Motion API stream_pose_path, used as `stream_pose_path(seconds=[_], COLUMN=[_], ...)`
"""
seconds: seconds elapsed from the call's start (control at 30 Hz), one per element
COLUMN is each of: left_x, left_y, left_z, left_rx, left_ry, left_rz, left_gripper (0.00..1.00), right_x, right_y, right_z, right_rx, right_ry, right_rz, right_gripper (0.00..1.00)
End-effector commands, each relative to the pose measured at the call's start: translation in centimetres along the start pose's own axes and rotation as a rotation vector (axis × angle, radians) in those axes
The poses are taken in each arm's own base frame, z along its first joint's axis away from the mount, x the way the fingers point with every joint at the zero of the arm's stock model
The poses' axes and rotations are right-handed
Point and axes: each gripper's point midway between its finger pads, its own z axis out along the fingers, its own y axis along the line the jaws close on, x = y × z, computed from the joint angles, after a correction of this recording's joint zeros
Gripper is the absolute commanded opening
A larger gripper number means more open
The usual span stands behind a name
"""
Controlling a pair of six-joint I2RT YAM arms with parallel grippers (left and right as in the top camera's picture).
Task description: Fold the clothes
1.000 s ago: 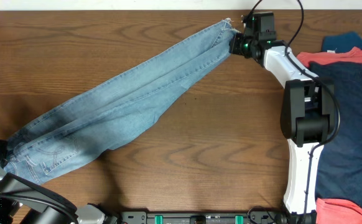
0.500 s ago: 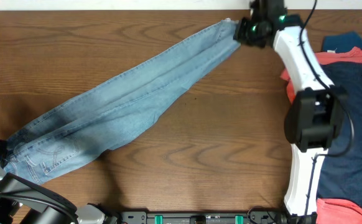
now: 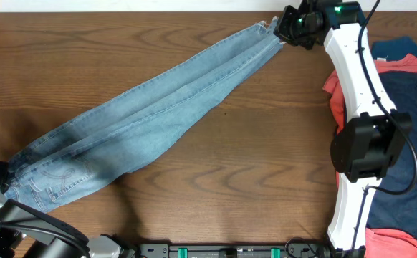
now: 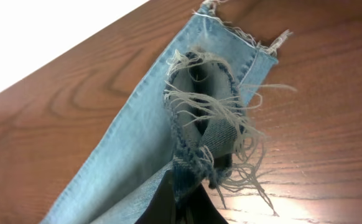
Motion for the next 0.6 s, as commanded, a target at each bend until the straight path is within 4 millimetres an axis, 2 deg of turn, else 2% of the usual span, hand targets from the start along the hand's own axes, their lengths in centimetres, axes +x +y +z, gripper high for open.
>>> stream_pose_path(seconds=[0.0, 0.1, 0.17, 0.2, 0.23, 0.27, 0.3, 0.37, 0.47, 0.57], left_x=[-1.4, -1.3, -1.3, -1.2, -1.1, -1.0, -0.9, -0.8, -0.7, -0.5], left_y=[0.0, 0.0, -0.2, -0.4, -0.6, -0.8, -1.0, -1.5, -2.3, -3.0], left_z=[-0.4, -0.4, -0.5, -0.5, -0.5, -0.5, -0.6, -0.6, -0.8, -0.9], left_rx=[-0.012, -0.012, -0.009, -0.007, -0.004, -0.002, 0.001, 0.007, 0.021, 0.030], left_ry=[-0.037, -0.037, -0.037, -0.037, -0.037, -0.036, -0.036, -0.037, -0.045, -0.050], left_rz=[-0.008, -0.007, -0.002, 0.003, 0.009, 0.014, 0.020, 0.031, 0.049, 0.064], left_gripper=[0.21, 0.21, 0.21, 0.21, 0.21, 0.22, 0.25, 0.25, 0.26, 0.28], right_x=[0.7, 0.3, -0.6, -1.2, -1.6, -1.7, -1.6, -1.2, -0.8, -0.5], right_y=[0.0, 0.0, 1.5, 2.9, 4.7, 6.2, 6.6, 5.5, 2.8, -0.9], right_z=[3.1, 6.9, 10.0, 11.2, 12.1, 12.5, 12.7, 13.0, 12.4, 12.0], right_rx=[0.036, 0.051, -0.034, -0.111, -0.201, -0.275, -0.297, -0.240, -0.115, 0.013], right_ry=[-0.003, -0.060, -0.108, -0.125, -0.136, -0.140, -0.142, -0.143, -0.123, -0.079], right_rz=[0.093, 0.255, 0.307, 0.283, 0.219, 0.137, 0.091, 0.015, -0.147, -0.251], right_gripper=[0.02, 0.04, 0.44, 0.63, 0.84, 0.99, 0.99, 0.99, 0.99, 0.99])
